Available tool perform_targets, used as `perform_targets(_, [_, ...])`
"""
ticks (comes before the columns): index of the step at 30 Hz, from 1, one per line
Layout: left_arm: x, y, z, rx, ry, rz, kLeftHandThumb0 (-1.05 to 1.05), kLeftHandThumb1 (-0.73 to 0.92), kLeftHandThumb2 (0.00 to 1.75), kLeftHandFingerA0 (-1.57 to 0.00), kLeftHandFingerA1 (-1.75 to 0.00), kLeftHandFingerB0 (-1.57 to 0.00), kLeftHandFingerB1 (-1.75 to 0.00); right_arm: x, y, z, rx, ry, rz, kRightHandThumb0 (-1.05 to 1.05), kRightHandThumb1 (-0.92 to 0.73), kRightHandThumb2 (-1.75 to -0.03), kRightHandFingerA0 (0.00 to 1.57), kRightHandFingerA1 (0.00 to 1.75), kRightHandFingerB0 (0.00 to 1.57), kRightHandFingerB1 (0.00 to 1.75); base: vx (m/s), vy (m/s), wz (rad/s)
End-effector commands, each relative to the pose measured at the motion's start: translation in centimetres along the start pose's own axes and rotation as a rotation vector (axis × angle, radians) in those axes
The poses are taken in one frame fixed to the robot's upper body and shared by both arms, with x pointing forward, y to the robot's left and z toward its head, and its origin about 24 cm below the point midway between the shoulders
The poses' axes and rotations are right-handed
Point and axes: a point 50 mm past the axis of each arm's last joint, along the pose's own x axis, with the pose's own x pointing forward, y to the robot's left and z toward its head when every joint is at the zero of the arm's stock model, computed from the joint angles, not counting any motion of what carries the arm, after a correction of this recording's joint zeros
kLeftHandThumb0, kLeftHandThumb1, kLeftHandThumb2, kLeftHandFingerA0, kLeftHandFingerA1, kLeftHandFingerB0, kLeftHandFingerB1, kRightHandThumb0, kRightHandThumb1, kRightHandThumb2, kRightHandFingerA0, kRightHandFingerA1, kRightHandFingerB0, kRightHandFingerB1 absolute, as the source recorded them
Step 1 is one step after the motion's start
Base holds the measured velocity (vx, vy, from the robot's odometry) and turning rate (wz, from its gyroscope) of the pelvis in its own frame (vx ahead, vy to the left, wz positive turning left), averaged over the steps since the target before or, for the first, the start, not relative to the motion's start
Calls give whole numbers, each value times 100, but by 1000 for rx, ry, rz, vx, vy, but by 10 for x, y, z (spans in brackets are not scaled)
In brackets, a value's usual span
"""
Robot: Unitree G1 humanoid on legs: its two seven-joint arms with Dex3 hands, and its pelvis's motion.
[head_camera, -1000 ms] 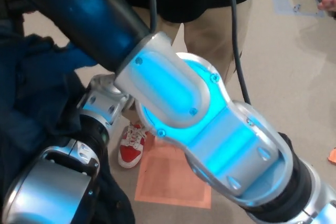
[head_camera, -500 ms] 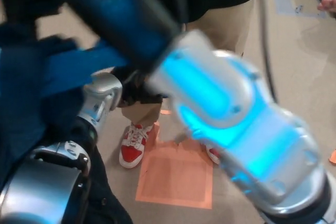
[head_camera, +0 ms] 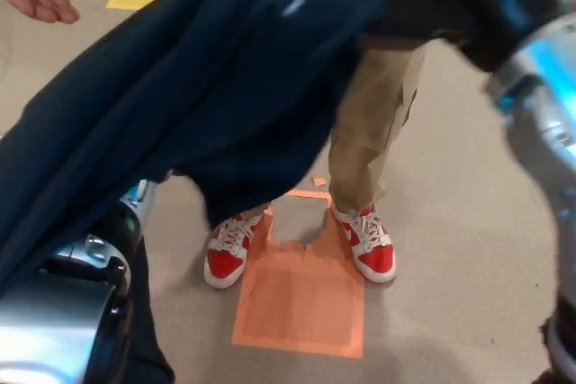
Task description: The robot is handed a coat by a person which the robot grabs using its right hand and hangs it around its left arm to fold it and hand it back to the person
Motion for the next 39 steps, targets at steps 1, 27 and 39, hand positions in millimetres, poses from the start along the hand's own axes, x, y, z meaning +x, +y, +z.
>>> perform_targets(1, [-43,67,-23,7,-27,162,-76,85,67,-12,-27,-9,-25,-65,-110,14,134,-53,-338,-32,-85,-64,83,175,63,175,0,0,0])
perform_targets(27, [-67,104,35,-16,-236,253,-79,68,103,-10,-44,-1,-34,-192,-75,-173,133,915,-118,-37,-65,-89,115,147,96,134,0,0,0])
perform_targets(39, [-57,84,80,82,-341,126,-37,48,106,0,-48,0,-47,-174,-32,-211,-332,971,223,-35,-82,-63,74,175,60,161,0,0,0])
